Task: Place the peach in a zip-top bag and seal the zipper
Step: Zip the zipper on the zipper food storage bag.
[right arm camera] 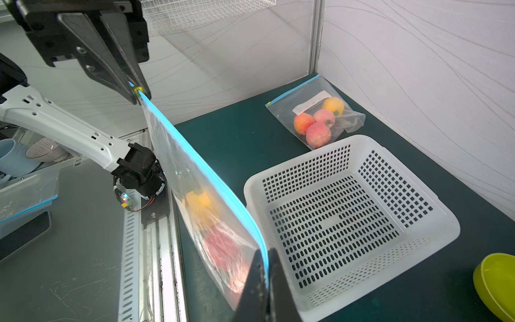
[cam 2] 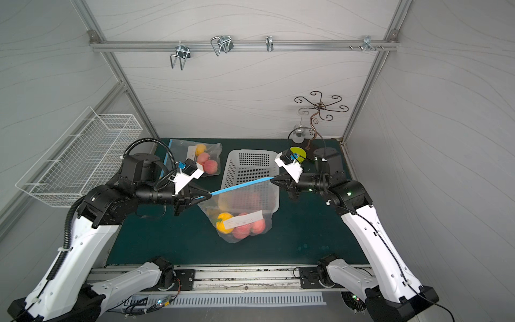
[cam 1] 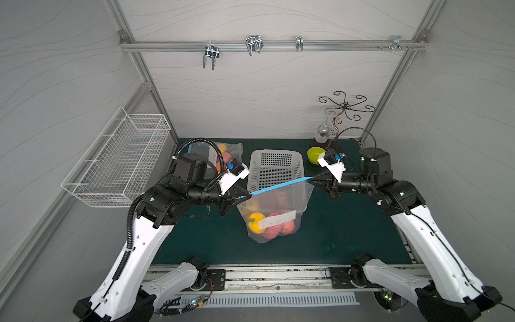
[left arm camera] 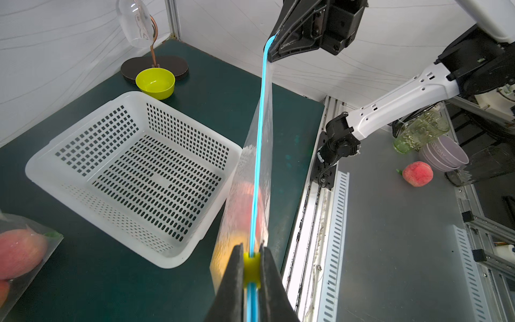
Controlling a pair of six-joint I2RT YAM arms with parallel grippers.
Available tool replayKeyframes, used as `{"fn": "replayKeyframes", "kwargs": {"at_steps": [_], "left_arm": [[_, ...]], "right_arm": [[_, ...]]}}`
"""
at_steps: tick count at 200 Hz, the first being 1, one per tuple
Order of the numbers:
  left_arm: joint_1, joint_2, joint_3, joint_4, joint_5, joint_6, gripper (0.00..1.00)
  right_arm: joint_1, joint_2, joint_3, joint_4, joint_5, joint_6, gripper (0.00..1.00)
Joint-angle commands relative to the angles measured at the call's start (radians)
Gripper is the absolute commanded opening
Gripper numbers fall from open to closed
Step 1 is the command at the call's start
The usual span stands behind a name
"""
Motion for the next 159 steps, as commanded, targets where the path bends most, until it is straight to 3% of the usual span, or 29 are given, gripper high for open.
{"fn": "replayKeyframes", "kwargs": {"at_steps": [1,89,107,127,159], "left_arm": [[0.016,-0.038,0.04,-0.073,-0.058,0.028,0.11],[0.027,-0.077,0.038,-0.133,-0.183,0.033,0.12],[0.027,-0.079,0.048,-0.136,-0.178,0.036,0.14],[0.027,-0.063,0.079,-0.13,-0.116,0.028,0.19],[0.026,0.006,0.135,-0.092,0.002,-0.005,0.43]], "right_arm": [[-0.033,-0.008,-0.004,-0.048,0.1,0.001,0.0],[-0.048,-0.005,-0.001,-0.035,0.099,0.022,0.0],[-0.048,-0.01,0.003,-0.035,0.031,0.005,0.0],[-0.048,-0.024,-0.007,-0.002,-0.098,-0.003,0.0],[-0.029,-0.021,-0.003,0.036,-0.212,0.014,0.0]]}}
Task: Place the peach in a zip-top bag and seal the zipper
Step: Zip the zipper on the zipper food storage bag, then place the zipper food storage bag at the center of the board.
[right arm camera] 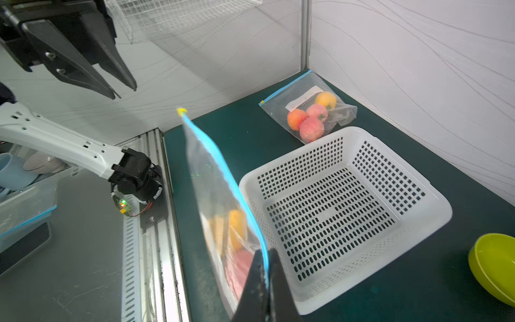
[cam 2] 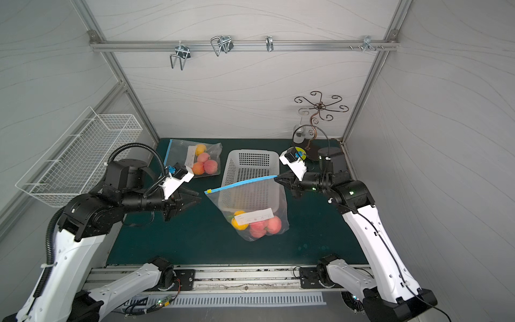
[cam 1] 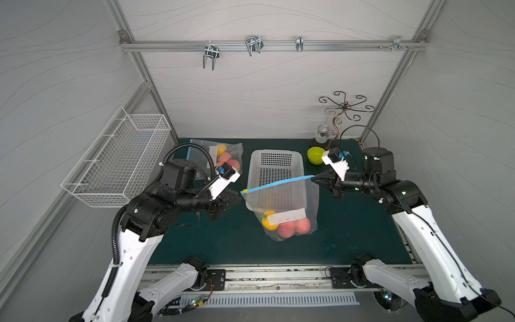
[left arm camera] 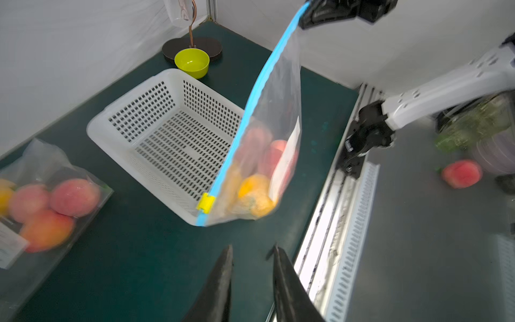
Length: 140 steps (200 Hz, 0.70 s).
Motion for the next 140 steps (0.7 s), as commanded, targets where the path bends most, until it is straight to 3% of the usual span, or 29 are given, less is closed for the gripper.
{"fn": "replayKeyframes", "kwargs": {"at_steps": [1,29,68,140], "left_arm": [[0.002,0.043,0.072,0.021,0.112,-0.013,0.44],[-0.011,0.102,0.089,0.078,0.185,-0.035,0.64],[-0.175,0.164,0.093,0.131,0.074,-0.004,0.86],[-0.238,0.262,0.062,0.151,0.041,0.022,0.85]], "right_arm": [[0.016,-0.016,0.004,0.036,-0.12,0.009,0.0],[0.078,0.008,0.025,0.014,-0.127,-0.013,0.0],[0.162,0.051,0.055,-0.007,-0.1,-0.026,0.0],[0.222,0.09,0.084,0.01,-0.081,-0.03,0.0]]}}
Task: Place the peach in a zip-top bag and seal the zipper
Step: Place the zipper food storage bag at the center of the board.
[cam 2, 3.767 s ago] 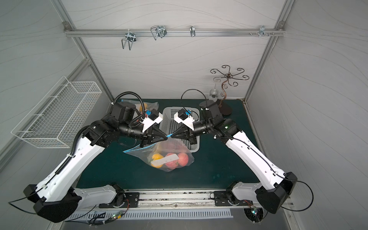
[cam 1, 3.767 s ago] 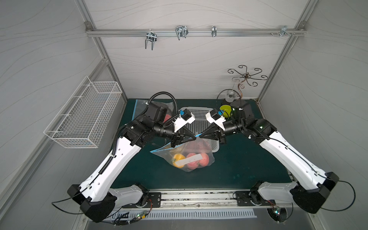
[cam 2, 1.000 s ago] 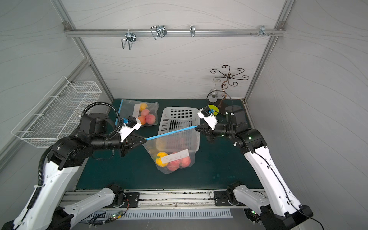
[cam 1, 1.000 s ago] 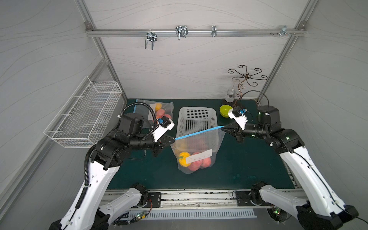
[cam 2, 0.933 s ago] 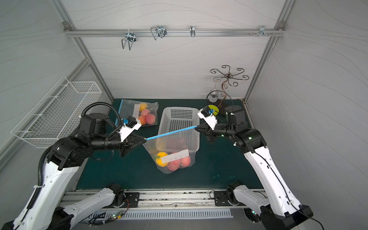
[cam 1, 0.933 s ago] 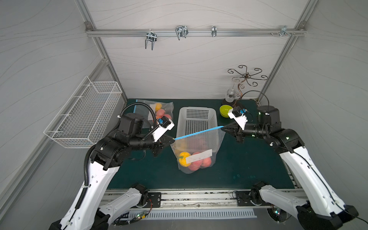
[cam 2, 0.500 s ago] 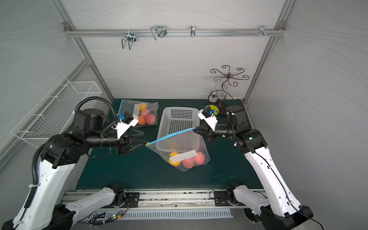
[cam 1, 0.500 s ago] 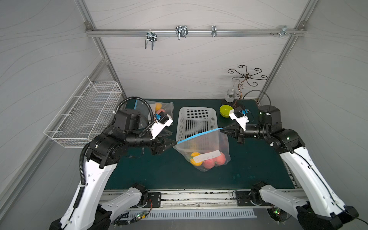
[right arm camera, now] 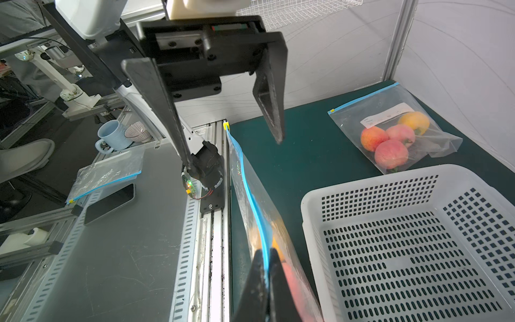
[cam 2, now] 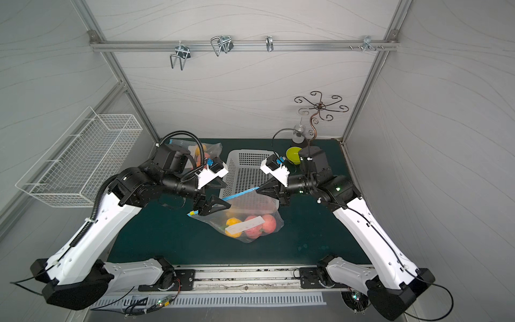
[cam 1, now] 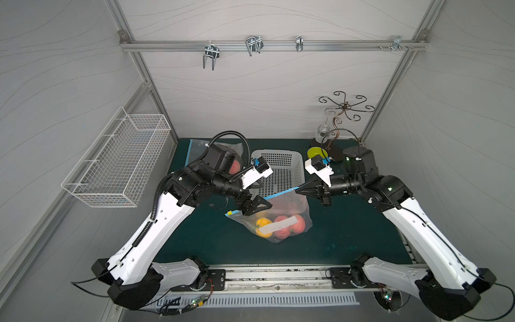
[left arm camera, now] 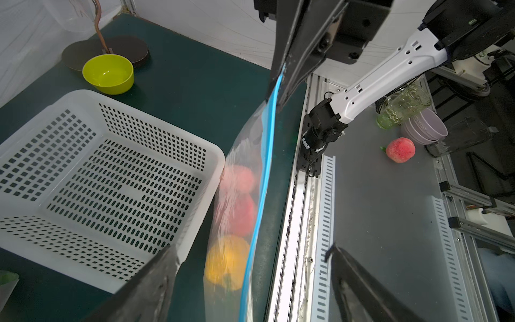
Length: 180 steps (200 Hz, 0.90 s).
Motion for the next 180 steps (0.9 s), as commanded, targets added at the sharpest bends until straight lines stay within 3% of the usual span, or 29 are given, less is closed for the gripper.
{"fn": "replayKeyframes", "kwargs": {"at_steps": [1,35,47,55,82,97,116,132,155,180], "left_arm": [[-0.009,0.002,0.001,0.04,-0.007,0.034,0.84],[-0.009,0.001,-0.04,0.049,-0.018,0.046,0.79],[-0.009,0.002,-0.048,0.048,-0.008,0.047,0.73],[-0.009,0.004,-0.052,0.044,0.004,0.047,0.6],[-0.008,0.003,-0.04,0.034,0.047,0.033,0.0],[-0.009,-0.01,-0.021,0.042,0.08,0.01,0.0],[-0.009,-0.037,-0.001,0.082,0.123,-0.025,0.0],[-0.009,-0.058,0.019,0.12,0.13,-0.062,0.0],[-0.009,-0.073,0.083,0.117,0.031,-0.122,0.0],[-0.007,-0.094,0.146,0.091,-0.093,-0.16,0.0]], "right_arm": [[0.009,0.007,0.031,0.006,-0.002,-0.017,0.0],[0.01,0.001,0.027,0.008,0.001,-0.021,0.0],[0.011,0.002,0.026,0.009,0.007,-0.022,0.0],[0.01,0.002,0.025,0.011,0.009,-0.021,0.0],[0.01,-0.001,0.012,0.024,0.027,-0.01,0.0],[0.01,-0.012,-0.008,0.054,0.067,0.019,0.0],[0.008,-0.04,-0.04,0.096,0.165,0.054,0.42],[0.003,-0.074,-0.074,0.134,0.264,0.08,0.62],[-0.045,-0.12,-0.122,0.185,0.378,0.142,0.72],[-0.147,-0.134,-0.158,0.202,0.42,0.26,0.74]]}}
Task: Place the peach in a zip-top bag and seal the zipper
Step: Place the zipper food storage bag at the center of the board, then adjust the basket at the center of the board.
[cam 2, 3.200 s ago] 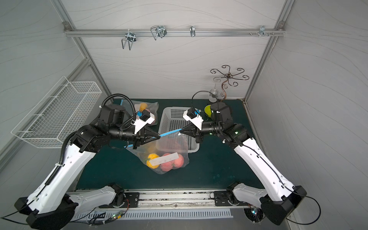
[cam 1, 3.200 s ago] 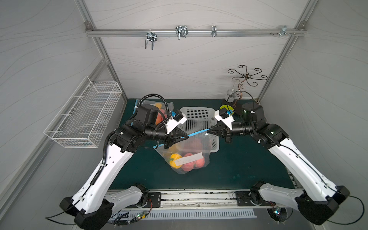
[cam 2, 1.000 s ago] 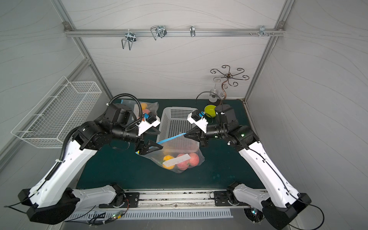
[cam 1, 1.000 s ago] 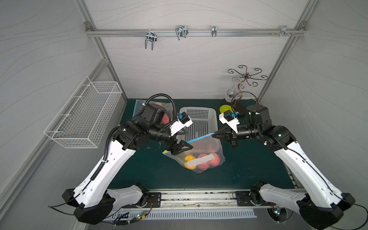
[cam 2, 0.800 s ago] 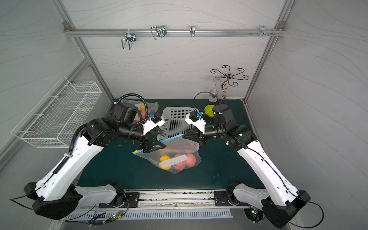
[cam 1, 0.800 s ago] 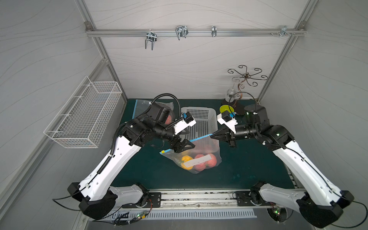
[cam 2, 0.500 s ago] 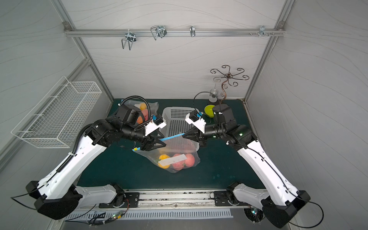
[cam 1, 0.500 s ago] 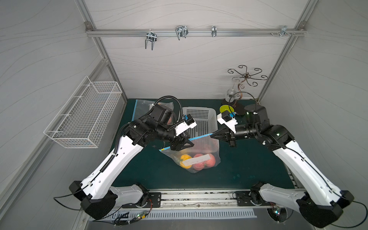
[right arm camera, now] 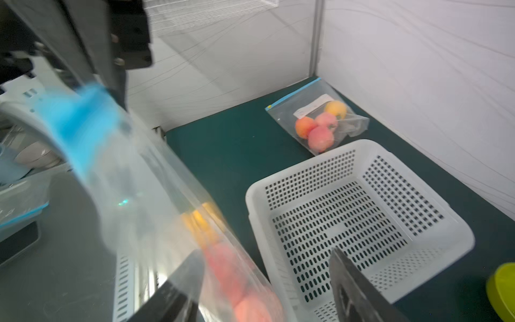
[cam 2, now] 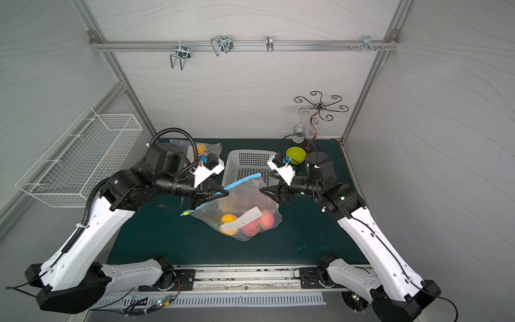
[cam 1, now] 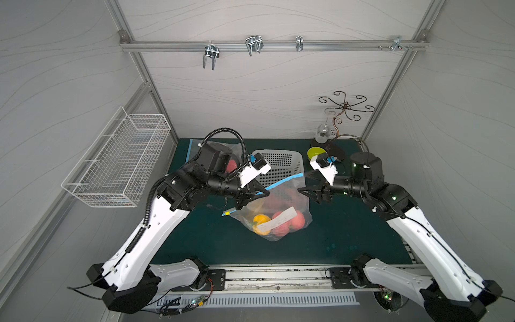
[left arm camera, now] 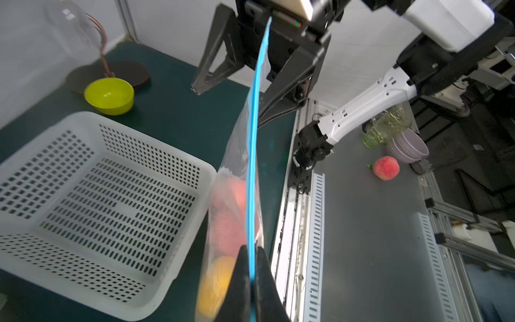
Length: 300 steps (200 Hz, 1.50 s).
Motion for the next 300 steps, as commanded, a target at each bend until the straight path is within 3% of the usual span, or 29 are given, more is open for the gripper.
{"fn": "replayKeyframes", "kwargs": {"at_steps": [1,53,109,203,230,272,300], "left_arm": [[-0.003,-0.04,0.086,0.04,-0.106,-0.056,0.0],[-0.003,-0.097,0.095,0.091,-0.377,-0.117,0.0],[-0.003,-0.143,0.074,0.186,-0.68,-0.178,0.0],[-0.003,-0.175,0.012,0.214,-1.014,-0.185,0.0],[-0.003,-0.181,-0.014,0.217,-1.099,-0.184,0.0],[-0.001,-0.165,-0.042,0.198,-1.083,-0.202,0.0],[-0.001,-0.151,-0.052,0.193,-1.053,-0.231,0.0]], "right_arm": [[-0.074,-0.016,-0.025,0.056,0.113,0.126,0.73],[-0.169,0.082,-0.042,-0.033,0.264,0.29,0.74],[-0.176,0.226,-0.101,-0.081,0.22,0.395,0.7],[-0.151,0.531,-0.124,0.026,0.193,0.496,0.6],[-0.147,0.597,-0.103,0.061,0.174,0.519,0.47],[-0.143,0.579,-0.109,0.08,0.224,0.547,0.21],[-0.148,0.528,-0.121,0.051,0.31,0.549,0.15]]}}
